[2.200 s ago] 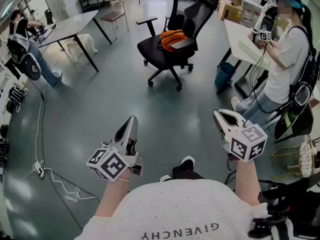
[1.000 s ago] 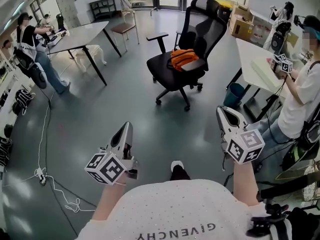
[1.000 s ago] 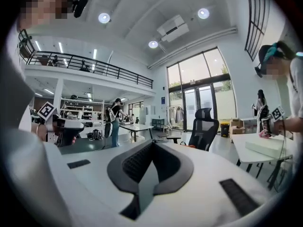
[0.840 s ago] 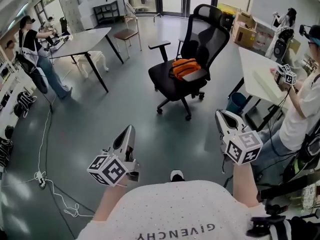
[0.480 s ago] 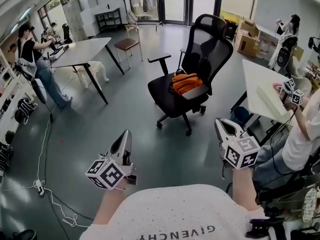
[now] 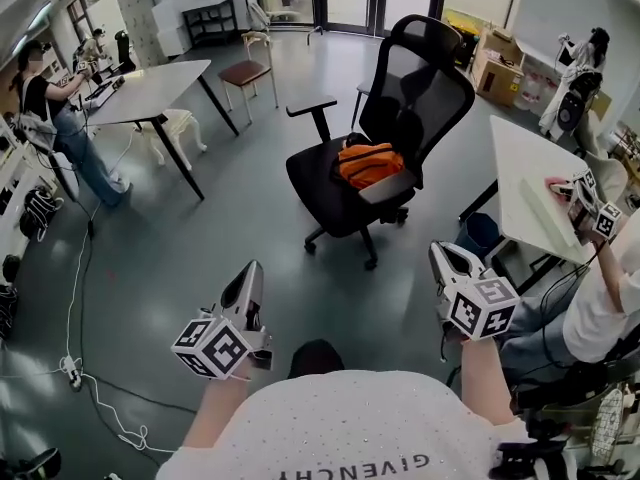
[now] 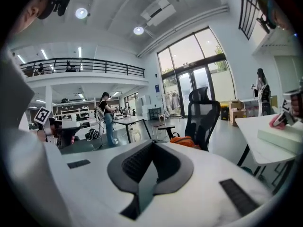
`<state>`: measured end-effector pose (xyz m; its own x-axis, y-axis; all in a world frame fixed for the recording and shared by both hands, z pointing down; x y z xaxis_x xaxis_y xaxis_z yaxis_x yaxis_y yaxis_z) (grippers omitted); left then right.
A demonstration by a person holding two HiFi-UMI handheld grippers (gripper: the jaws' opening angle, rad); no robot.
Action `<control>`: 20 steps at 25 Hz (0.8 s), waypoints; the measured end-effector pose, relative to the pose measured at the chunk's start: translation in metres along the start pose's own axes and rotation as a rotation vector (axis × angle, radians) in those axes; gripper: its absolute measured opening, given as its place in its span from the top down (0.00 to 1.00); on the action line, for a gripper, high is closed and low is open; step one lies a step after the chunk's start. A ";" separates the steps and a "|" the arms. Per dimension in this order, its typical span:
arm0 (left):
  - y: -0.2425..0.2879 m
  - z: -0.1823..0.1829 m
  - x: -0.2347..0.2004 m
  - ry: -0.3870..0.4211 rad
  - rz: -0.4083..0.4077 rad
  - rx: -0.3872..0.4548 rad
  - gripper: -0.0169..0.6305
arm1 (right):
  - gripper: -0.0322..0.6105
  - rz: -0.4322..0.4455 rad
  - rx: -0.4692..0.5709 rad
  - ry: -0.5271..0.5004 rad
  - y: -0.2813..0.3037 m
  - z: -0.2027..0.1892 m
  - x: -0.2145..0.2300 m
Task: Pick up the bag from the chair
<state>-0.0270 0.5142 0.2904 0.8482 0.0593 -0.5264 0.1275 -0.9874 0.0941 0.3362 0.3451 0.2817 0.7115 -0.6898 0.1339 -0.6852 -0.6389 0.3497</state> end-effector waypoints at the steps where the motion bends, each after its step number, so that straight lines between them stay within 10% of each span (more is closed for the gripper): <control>1: 0.007 0.000 -0.005 -0.005 0.006 -0.004 0.98 | 0.95 0.006 -0.009 0.003 0.009 -0.001 0.003; 20: 0.240 0.124 -0.116 0.050 -0.123 -0.062 0.98 | 0.95 -0.127 0.021 0.051 0.201 0.096 0.062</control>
<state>-0.1589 0.2523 0.2691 0.8485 0.1876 -0.4948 0.2618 -0.9614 0.0844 0.2278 0.1414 0.2711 0.7996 -0.5849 0.1364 -0.5915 -0.7275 0.3476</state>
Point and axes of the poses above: the fingertips, and each gripper's own axes: y forward along the fingers, x to its right, z out of its top, the point moved 9 cm from there along -y, backward along the fingers, and after that the axes turned 3 degrees about -x, right-handed, at the moved point
